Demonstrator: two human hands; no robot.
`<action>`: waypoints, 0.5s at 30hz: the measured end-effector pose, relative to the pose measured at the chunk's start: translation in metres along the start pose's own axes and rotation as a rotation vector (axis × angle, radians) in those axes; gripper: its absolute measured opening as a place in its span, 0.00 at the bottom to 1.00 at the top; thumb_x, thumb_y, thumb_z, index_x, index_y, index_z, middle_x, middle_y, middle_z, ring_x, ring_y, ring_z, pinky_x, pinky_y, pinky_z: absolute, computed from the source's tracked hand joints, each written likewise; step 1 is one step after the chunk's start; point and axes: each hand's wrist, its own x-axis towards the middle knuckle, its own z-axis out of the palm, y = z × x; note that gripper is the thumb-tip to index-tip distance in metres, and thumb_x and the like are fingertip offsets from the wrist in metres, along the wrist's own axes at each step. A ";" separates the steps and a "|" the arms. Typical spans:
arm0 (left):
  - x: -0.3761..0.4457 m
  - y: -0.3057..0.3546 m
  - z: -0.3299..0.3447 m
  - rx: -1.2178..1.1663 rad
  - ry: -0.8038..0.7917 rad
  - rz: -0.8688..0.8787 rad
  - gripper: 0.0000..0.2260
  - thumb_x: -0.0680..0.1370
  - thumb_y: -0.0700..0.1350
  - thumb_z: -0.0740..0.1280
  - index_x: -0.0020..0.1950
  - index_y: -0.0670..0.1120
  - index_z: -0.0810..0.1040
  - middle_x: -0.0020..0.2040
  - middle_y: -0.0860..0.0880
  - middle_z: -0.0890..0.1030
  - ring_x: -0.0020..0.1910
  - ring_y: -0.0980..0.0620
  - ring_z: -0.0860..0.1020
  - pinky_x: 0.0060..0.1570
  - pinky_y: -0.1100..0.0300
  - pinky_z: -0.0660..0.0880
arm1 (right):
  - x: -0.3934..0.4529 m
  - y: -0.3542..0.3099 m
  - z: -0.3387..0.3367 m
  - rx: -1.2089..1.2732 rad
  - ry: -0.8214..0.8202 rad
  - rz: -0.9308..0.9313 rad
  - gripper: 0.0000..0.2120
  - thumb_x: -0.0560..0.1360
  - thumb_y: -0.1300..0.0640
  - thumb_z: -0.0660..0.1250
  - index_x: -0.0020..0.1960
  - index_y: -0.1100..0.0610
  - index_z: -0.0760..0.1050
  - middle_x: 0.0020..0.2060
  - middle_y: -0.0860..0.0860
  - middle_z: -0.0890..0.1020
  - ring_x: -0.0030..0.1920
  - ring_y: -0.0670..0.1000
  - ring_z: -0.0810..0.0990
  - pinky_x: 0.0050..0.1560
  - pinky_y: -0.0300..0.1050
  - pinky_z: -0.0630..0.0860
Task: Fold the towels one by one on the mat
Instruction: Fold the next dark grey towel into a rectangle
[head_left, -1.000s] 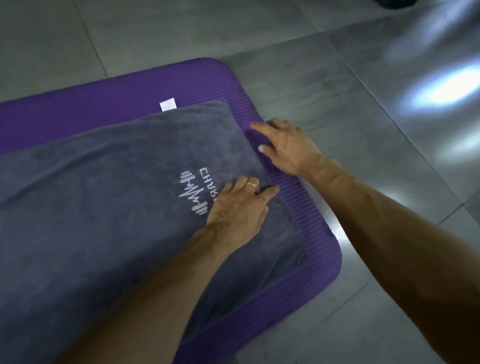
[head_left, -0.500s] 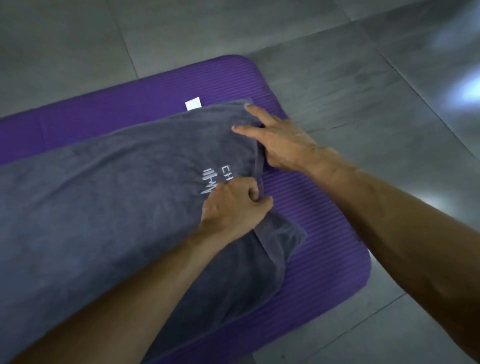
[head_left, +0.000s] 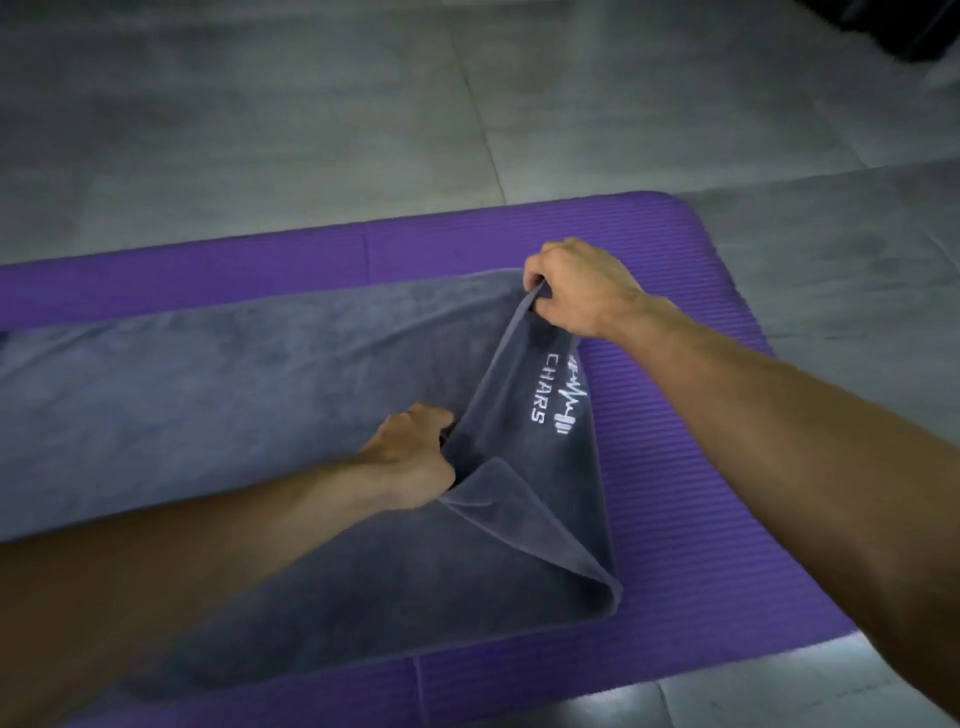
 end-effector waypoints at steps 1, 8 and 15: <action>-0.006 -0.014 -0.009 -0.004 0.004 -0.004 0.09 0.70 0.35 0.66 0.38 0.47 0.70 0.37 0.51 0.74 0.35 0.55 0.73 0.23 0.67 0.63 | 0.008 -0.018 -0.001 -0.013 -0.002 -0.026 0.07 0.74 0.57 0.68 0.52 0.52 0.79 0.51 0.50 0.80 0.56 0.55 0.75 0.57 0.49 0.68; -0.059 -0.128 -0.036 -0.170 0.029 -0.151 0.08 0.67 0.37 0.73 0.33 0.47 0.76 0.33 0.50 0.79 0.34 0.54 0.80 0.29 0.62 0.76 | 0.064 -0.134 -0.002 -0.055 -0.029 -0.198 0.06 0.73 0.58 0.68 0.49 0.50 0.80 0.50 0.51 0.79 0.60 0.55 0.71 0.54 0.50 0.71; -0.098 -0.224 -0.032 -0.657 0.314 -0.296 0.05 0.79 0.37 0.63 0.43 0.43 0.73 0.42 0.45 0.76 0.40 0.47 0.80 0.32 0.51 0.82 | 0.115 -0.238 0.007 -0.131 -0.082 -0.339 0.06 0.73 0.58 0.66 0.48 0.52 0.80 0.51 0.53 0.79 0.62 0.59 0.71 0.57 0.51 0.70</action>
